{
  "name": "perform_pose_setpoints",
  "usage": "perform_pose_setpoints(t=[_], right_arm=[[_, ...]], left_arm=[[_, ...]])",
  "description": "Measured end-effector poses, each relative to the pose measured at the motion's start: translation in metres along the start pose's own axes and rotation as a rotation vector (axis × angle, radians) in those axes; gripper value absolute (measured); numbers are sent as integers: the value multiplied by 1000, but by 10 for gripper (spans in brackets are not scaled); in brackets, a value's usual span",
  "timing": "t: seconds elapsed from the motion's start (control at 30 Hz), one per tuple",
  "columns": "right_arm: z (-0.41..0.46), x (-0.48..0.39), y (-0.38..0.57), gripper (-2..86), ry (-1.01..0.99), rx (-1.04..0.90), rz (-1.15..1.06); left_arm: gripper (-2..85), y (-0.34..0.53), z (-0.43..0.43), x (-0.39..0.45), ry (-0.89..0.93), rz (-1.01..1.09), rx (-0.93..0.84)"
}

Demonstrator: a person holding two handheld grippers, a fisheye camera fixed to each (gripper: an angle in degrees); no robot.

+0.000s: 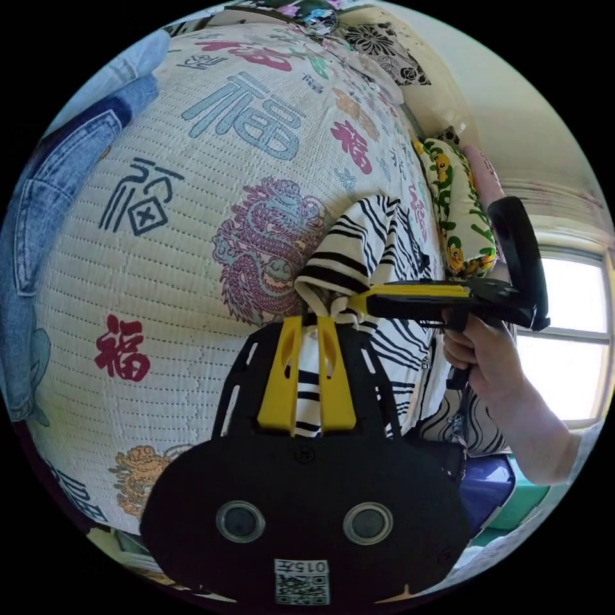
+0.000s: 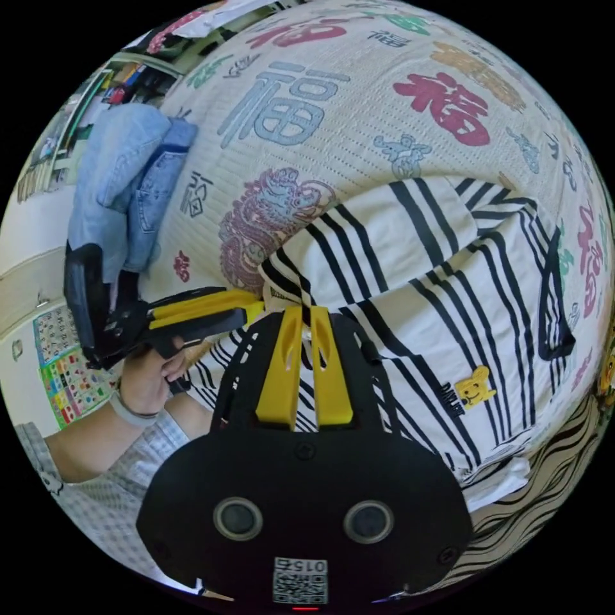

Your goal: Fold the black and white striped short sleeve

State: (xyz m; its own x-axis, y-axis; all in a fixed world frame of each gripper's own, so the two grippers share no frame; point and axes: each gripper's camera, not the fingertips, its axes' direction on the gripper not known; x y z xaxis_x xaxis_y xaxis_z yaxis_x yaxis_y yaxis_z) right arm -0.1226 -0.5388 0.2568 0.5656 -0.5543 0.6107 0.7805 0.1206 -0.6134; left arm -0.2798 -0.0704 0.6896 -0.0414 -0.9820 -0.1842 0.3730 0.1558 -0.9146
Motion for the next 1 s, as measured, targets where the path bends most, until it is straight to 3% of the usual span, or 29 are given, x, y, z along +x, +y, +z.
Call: perform_pose_setpoints(t=[0.23, 0.4, 0.6, 0.83, 1.0], right_arm=[[-111, -34, -37, 3, -161, 191, 129], [-171, -76, -99, 4, -186, 231, 78], [-204, -167, -216, 6, 22, 149, -106], [-183, -268, -318, 17, 420, -170, -393], [-212, -315, -338, 38, 567, -130, -516]], left_arm=[[-7, 1, -118, 8, 55, -6, 163], [-8, 0, -193, 14, 60, -63, 317], [-8, -7, -244, 14, 67, -200, 422], [-6, -7, -282, 9, -1, -353, 403], [23, 5, -315, 11, 39, -322, 415]])
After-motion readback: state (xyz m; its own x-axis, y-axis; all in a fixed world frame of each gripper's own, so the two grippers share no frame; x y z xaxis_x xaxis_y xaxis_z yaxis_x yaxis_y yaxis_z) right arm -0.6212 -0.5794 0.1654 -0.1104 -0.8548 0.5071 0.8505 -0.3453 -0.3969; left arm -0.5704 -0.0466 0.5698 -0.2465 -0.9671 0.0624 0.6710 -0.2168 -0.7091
